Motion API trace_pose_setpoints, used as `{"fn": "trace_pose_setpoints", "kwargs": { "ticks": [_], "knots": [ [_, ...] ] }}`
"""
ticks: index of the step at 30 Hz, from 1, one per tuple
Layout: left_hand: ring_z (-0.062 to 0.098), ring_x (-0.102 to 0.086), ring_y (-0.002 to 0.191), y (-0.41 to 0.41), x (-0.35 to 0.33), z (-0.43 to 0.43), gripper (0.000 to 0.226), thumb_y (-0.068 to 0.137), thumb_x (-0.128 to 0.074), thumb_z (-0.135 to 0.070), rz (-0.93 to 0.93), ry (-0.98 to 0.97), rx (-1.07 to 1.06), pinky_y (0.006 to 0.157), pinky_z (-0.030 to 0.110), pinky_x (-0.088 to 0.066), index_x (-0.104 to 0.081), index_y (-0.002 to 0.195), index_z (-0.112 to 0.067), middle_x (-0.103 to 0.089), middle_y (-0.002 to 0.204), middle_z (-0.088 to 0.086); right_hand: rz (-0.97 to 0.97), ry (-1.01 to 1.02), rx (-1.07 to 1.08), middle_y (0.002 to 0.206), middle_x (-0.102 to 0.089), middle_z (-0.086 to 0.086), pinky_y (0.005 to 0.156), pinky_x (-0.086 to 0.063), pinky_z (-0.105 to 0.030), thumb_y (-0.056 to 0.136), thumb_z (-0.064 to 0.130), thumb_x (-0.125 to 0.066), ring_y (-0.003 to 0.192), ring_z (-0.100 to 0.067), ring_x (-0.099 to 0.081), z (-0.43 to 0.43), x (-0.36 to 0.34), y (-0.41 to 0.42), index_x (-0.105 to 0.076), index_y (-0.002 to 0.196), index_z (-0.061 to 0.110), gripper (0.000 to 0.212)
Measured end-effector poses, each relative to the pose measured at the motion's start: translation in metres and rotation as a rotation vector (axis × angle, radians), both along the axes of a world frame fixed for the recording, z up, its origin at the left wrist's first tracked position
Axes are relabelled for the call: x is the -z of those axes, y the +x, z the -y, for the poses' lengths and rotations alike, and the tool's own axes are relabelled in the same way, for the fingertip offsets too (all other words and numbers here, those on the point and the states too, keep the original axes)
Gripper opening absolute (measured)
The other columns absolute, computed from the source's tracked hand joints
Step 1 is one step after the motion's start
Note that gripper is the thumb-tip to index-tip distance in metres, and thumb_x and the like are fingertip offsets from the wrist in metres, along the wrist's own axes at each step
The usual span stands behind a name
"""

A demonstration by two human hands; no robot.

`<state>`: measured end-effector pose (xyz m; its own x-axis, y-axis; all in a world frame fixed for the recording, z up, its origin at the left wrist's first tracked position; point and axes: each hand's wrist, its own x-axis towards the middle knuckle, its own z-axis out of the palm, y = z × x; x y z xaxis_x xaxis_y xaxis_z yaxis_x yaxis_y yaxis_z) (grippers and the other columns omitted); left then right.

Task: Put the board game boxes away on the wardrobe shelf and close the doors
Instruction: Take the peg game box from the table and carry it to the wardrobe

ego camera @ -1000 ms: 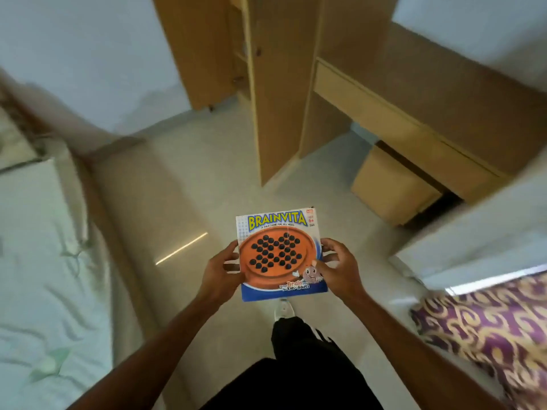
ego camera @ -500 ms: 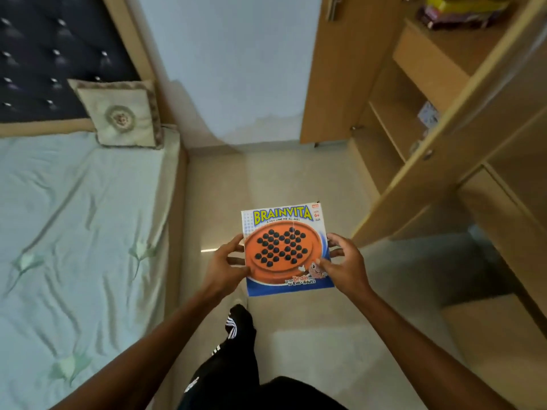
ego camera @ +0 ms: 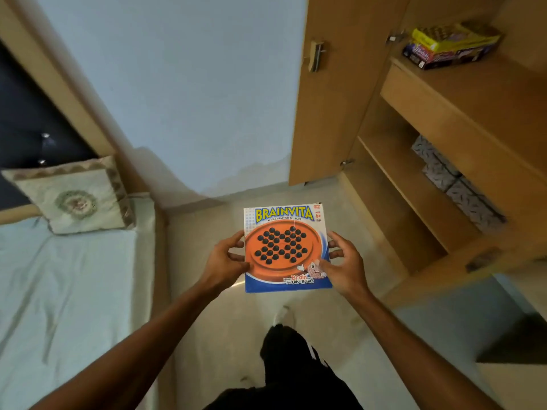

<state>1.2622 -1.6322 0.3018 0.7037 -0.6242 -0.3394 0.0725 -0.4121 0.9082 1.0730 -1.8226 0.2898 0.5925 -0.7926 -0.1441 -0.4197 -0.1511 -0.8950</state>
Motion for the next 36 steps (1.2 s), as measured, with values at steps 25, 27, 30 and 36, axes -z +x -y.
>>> {"fn": "trace_pose_setpoints", "kwargs": {
  "ticks": [25, 27, 30, 36],
  "knots": [
    [0.013, -0.065, 0.073, 0.214, -0.028, 0.603, 0.076, 0.069, -0.07, 0.013, 0.292, -0.081, 0.538, 0.055, 0.016, -0.054, -0.053, 0.137, -0.016, -0.06, 0.12, 0.008, 0.053, -0.189, 0.43, 0.112, -0.052, 0.001, 0.062, -0.053, -0.01, 0.079, 0.003, -0.074, 0.095, -0.007, -0.059, 0.491, -0.029, 0.155, -0.061, 0.126, 0.013, 0.05],
    [0.012, -0.066, 0.069, 0.215, -0.04, 0.657, 0.076, 0.069, -0.065, 0.014, 0.273, -0.09, 0.595, 0.053, 0.017, -0.053, -0.052, 0.137, -0.016, -0.06, 0.117, 0.005, 0.022, -0.226, 0.464, 0.112, -0.051, 0.0, 0.065, -0.052, -0.008, 0.079, 0.001, -0.074, 0.095, -0.007, -0.057, 0.531, -0.036, 0.151, -0.061, 0.126, 0.012, 0.05],
    [0.012, -0.062, 0.063, 0.21, -0.055, 0.741, 0.069, 0.068, -0.057, 0.022, 0.29, -0.155, 0.674, 0.051, 0.015, -0.05, -0.056, 0.128, -0.013, -0.062, 0.099, -0.004, 0.013, -0.294, 0.552, 0.112, -0.052, -0.002, 0.069, -0.052, -0.01, 0.078, -0.001, -0.074, 0.095, -0.011, -0.057, 0.593, -0.046, 0.142, -0.062, 0.124, 0.012, 0.049],
    [0.021, -0.068, 0.087, 0.192, -0.103, 0.869, 0.064, 0.068, -0.062, 0.012, 0.364, -0.186, 0.789, 0.073, 0.036, -0.06, -0.06, 0.122, -0.022, -0.064, 0.105, -0.002, 0.002, -0.35, 0.687, 0.12, -0.053, -0.007, 0.078, -0.054, -0.021, 0.081, -0.004, -0.068, 0.106, -0.013, -0.056, 0.704, -0.069, 0.13, -0.063, 0.122, 0.009, 0.044]
  ]
}}
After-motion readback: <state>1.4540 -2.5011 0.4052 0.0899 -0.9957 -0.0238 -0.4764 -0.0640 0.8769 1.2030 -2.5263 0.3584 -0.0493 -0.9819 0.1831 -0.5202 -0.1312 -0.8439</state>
